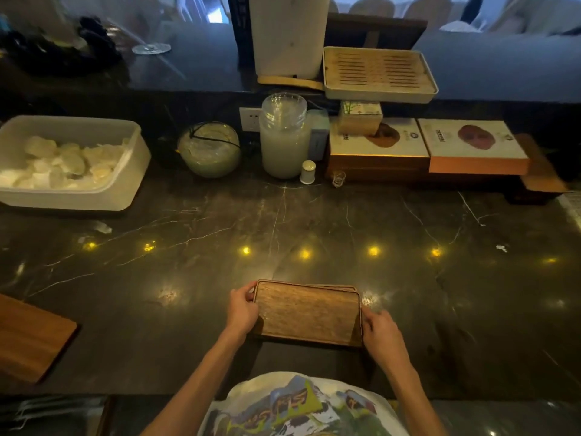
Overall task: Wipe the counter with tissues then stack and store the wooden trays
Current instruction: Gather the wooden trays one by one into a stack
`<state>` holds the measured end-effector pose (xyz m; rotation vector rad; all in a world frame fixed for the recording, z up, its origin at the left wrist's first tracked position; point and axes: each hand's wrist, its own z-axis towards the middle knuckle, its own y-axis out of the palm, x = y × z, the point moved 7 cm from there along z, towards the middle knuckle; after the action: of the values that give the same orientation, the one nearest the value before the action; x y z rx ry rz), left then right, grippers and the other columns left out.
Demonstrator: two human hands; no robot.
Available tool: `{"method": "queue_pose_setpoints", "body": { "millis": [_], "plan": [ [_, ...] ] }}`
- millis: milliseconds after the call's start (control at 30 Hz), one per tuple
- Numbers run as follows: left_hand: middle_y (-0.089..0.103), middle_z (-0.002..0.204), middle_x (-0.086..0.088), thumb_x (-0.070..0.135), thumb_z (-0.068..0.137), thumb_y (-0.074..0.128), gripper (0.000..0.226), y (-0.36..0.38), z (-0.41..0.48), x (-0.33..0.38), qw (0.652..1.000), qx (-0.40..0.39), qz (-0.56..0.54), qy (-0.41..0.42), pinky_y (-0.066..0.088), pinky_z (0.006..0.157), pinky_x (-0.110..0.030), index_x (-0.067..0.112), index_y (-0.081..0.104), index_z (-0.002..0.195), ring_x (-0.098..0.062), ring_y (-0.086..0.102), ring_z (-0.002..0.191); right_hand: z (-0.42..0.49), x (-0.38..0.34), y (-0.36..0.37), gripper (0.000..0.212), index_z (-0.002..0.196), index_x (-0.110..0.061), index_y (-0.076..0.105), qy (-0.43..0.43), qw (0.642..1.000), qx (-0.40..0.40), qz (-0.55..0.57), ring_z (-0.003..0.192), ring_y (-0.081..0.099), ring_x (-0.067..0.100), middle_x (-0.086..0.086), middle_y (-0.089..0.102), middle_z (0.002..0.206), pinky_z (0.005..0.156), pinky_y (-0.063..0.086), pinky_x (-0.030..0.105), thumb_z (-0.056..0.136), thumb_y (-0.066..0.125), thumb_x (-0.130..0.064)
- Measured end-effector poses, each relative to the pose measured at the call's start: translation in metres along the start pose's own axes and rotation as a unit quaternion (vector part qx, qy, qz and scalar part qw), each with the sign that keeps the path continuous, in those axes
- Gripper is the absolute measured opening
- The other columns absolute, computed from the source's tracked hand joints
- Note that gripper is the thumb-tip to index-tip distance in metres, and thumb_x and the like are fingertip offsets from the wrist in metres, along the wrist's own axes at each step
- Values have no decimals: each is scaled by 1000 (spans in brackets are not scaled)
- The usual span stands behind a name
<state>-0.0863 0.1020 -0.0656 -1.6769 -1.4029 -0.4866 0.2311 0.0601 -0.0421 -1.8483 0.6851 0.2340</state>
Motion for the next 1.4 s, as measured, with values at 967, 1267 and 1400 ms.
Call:
{"method": "queue_pose_setpoints", "body": {
  "millis": [967, 1267, 1400],
  "plan": [
    [67, 111, 4, 12, 91, 60, 38, 11, -20, -18, 997, -71, 2, -22, 58, 85, -36, 30, 54, 124, -13, 65, 102, -2, -1, 33, 77, 155, -33, 4, 106, 921, -64, 370, 145, 29, 26, 3, 24, 161, 116, 27, 46, 93, 44, -57],
    [69, 109, 6, 17, 91, 59, 33, 11, -28, -9, 996, -90, -2, -28, 58, 86, -36, 31, 58, 121, -12, 66, 102, 1, -1, 36, 70, 155, -33, 11, 100, 914, -73, 387, 135, 42, 18, 3, 35, 156, 103, 39, 33, 96, 44, -52],
    [66, 116, 1, 17, 92, 56, 36, 15, -36, -3, 995, -95, 0, -33, 53, 95, -45, 27, 52, 126, -18, 63, 108, 1, -3, 39, 70, 154, -32, 14, 107, 916, -75, 380, 128, 47, 14, 2, 42, 152, 96, 43, 27, 95, 45, -53]
  ]
}}
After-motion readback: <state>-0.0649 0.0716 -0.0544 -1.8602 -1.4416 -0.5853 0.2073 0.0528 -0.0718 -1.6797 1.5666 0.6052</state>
